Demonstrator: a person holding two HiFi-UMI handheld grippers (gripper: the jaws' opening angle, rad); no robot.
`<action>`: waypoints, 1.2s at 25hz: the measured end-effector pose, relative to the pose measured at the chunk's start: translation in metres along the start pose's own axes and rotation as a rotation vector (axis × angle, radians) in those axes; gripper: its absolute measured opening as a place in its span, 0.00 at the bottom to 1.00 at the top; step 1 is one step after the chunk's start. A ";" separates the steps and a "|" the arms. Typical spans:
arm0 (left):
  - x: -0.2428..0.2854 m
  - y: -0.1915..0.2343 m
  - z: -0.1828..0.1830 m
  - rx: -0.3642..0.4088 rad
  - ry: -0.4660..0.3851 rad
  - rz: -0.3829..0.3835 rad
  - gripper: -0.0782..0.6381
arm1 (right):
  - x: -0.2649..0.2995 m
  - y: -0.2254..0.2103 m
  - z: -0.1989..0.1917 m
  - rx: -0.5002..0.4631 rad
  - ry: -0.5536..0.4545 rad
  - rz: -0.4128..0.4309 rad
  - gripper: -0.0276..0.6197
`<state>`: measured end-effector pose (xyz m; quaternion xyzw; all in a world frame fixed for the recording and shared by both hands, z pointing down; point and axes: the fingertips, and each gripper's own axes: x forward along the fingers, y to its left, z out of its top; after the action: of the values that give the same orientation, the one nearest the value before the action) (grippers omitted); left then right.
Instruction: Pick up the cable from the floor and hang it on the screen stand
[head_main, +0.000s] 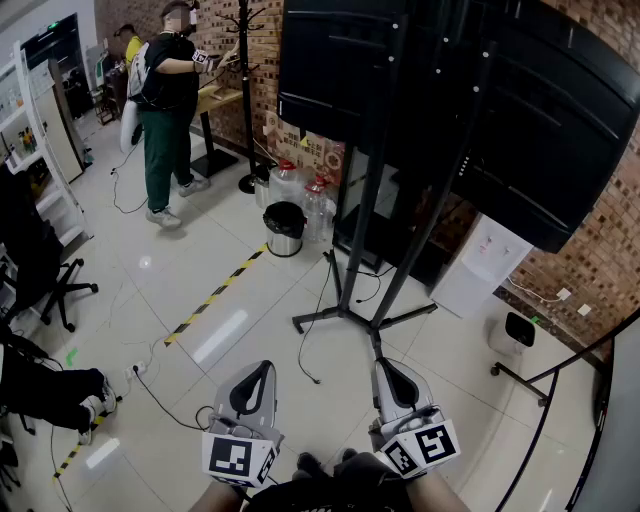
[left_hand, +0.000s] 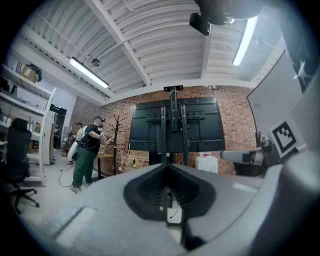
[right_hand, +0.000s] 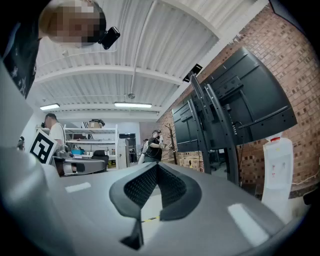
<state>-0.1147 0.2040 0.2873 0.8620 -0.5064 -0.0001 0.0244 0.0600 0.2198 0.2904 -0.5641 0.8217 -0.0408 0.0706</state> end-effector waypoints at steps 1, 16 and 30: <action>0.002 0.005 -0.001 0.002 0.000 0.004 0.12 | 0.003 -0.001 0.000 0.005 -0.005 -0.005 0.05; 0.085 0.053 -0.010 0.059 0.013 0.141 0.12 | 0.106 -0.075 -0.027 0.048 -0.015 0.034 0.05; 0.221 0.098 -0.030 0.100 0.115 0.293 0.12 | 0.244 -0.190 -0.100 -0.112 0.156 0.171 0.06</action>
<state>-0.0918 -0.0355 0.3270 0.7776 -0.6238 0.0780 0.0099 0.1328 -0.0772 0.3999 -0.4903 0.8707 -0.0324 -0.0221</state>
